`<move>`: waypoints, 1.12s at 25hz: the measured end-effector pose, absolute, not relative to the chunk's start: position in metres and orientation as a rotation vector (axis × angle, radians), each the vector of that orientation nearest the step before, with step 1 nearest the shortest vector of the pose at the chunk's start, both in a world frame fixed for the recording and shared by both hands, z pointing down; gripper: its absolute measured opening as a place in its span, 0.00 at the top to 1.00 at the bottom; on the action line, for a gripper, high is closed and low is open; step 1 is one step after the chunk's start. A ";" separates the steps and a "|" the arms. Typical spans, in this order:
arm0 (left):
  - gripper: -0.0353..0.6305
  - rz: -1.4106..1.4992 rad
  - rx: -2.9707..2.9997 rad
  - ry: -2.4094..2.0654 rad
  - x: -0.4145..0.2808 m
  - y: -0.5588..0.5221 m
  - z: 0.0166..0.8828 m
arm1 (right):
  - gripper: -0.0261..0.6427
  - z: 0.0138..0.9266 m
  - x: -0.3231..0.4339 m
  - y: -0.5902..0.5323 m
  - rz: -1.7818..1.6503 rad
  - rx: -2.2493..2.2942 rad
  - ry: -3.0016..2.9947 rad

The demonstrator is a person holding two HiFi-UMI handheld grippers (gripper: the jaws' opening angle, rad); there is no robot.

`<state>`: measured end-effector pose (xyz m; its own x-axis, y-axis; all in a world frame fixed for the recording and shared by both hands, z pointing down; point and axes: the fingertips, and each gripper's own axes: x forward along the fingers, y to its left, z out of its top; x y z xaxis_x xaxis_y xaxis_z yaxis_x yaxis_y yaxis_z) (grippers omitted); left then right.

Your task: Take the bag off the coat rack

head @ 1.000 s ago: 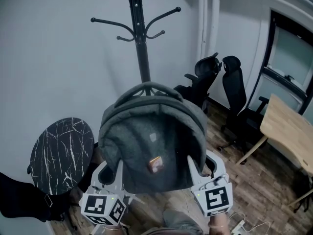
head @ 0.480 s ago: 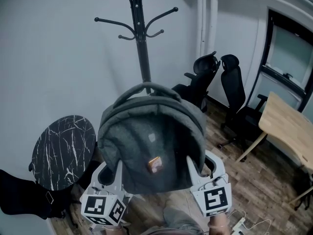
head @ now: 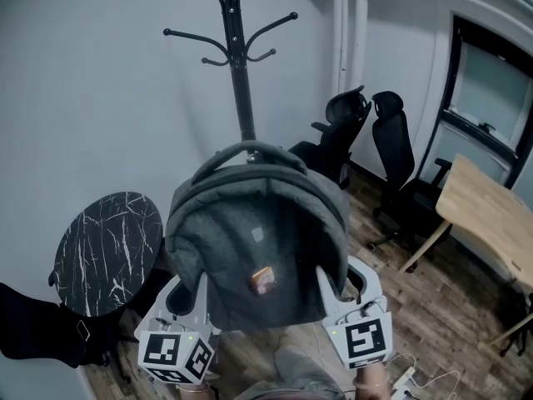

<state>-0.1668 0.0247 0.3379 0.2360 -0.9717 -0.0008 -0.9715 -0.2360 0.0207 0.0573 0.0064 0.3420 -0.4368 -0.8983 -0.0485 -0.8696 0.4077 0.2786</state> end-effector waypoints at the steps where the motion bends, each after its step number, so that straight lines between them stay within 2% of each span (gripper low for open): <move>1: 0.83 -0.018 2.456 -1.931 -0.166 0.027 0.339 | 0.80 0.344 0.058 0.009 -0.397 1.601 -2.541; 28: 0.83 -0.034 2.431 -1.910 -0.152 0.089 0.356 | 0.80 0.361 0.070 0.069 -0.382 1.594 -2.503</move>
<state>-0.1521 0.0891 0.3558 0.2369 -0.9714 0.0137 -0.9703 -0.2359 0.0530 0.0704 0.0693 0.3610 -0.4245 -0.9054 -0.0104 -0.8673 0.4033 0.2918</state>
